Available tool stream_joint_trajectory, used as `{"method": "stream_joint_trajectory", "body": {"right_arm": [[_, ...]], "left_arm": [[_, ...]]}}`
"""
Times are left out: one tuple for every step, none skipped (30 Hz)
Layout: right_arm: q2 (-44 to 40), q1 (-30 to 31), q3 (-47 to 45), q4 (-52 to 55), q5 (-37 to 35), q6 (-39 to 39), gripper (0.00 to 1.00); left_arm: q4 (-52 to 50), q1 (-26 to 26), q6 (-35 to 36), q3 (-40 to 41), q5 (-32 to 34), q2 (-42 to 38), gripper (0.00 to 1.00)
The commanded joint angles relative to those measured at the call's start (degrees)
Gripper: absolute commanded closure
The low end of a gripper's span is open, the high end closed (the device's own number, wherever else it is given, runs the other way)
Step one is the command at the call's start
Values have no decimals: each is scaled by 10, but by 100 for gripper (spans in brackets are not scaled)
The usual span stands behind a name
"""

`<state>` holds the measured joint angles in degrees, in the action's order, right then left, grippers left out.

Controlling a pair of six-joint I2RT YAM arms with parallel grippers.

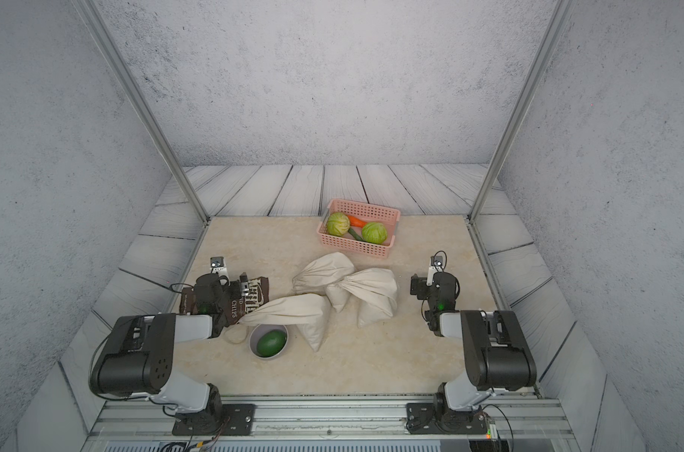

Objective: Close the soil bag
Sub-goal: Reset both arms

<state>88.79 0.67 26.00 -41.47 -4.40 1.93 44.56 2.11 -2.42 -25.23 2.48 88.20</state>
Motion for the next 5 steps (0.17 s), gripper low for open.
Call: {"method": "stream_joint_trajectory", "body": {"right_arm": [[-5, 0, 16, 22, 7, 7, 1], [-7, 0, 13, 19, 7, 6, 1], [-9, 1, 10, 16, 8, 6, 1], [-11, 0, 9, 14, 8, 5, 1], [-12, 0, 8, 13, 8, 5, 1]], "left_arm": [[-7, -1, -4, -7, -6, -9, 2], [-8, -1, -4, -7, -6, -8, 1], [-6, -1, -4, -7, -7, -8, 2], [-7, -1, -4, -7, -7, -8, 1], [-8, 0, -4, -7, -6, -9, 2]]}}
